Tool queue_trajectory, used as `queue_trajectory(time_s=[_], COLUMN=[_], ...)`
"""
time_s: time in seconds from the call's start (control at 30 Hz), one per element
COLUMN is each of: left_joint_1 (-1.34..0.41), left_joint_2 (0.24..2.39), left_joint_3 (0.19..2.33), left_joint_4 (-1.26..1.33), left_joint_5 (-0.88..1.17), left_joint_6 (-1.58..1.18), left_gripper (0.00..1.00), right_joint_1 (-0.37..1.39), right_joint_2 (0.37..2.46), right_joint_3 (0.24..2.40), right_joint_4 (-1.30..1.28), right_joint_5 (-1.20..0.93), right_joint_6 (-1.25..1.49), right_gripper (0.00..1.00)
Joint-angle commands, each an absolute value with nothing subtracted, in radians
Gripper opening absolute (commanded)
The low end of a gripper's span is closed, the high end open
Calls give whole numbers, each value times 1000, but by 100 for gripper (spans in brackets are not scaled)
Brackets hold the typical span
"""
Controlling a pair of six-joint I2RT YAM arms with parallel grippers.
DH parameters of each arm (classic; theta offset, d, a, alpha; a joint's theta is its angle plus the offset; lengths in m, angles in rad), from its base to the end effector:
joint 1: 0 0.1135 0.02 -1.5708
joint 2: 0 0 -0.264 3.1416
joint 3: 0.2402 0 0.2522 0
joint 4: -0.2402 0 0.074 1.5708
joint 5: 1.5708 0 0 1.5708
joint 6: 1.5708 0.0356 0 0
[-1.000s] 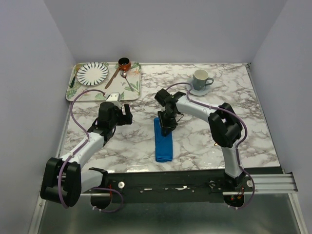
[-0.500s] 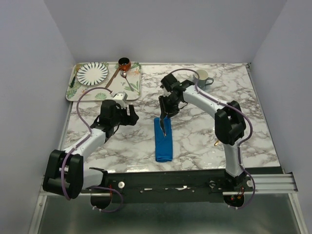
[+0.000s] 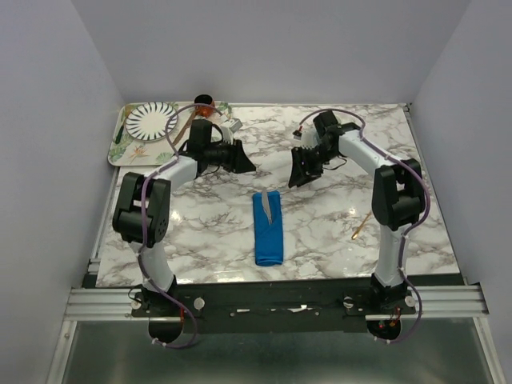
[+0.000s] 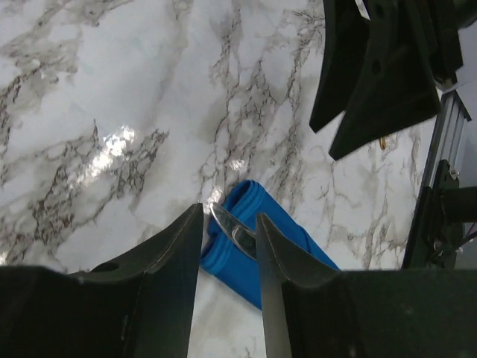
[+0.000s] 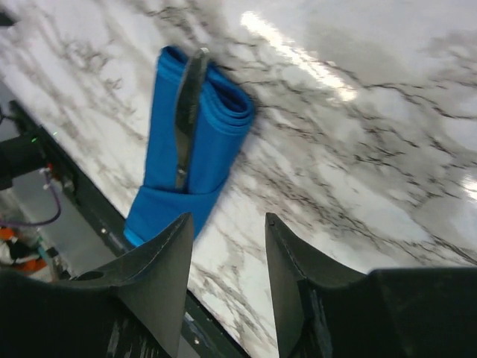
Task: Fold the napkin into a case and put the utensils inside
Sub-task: Pick up the knife from the folded napkin.
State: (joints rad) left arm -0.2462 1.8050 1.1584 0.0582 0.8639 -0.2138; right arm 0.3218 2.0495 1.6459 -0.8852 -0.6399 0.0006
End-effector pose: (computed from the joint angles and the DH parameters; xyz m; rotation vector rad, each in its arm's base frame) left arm 0.3752 -0.1222 0.2167 0.5496 2.0828 -1.1938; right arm 0.3908 0.1527 0.2083 -0.5794 2.7510 0.9824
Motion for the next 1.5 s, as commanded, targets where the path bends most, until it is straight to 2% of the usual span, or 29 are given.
queue_trajectory(time_s=[0.0,0.23,0.77,1.27,1.37,1.47], left_joint_1=[-250,-250,-264,-291,-295,-296], left_joint_2=[1969,2097,2212,2287,2286,2287], left_joint_3=[1304,1408,1399,1430,1421,1422], left_joint_4=[-25,-92,-129,-95,-45,-8], left_joint_5=[1045,1111,1137,1169,1180,1189], left_joint_6=[-259,-281,-304,-334,-367,-400], left_gripper=[40,37,40,41,39,32], right_joint_1=[339,341,356,357,357,357], right_joint_2=[2065,2106,2203,2220,2226,2232], right_joint_3=[1582,1513,1485,1430,1433,1440], right_joint_4=[-816,-672,-549,-472,-466,-463], right_joint_5=[-885,-928,-917,-914,-913,-910], right_joint_6=[-17,130,236,290,298,299], right_gripper=[52,52,53,46,44,41])
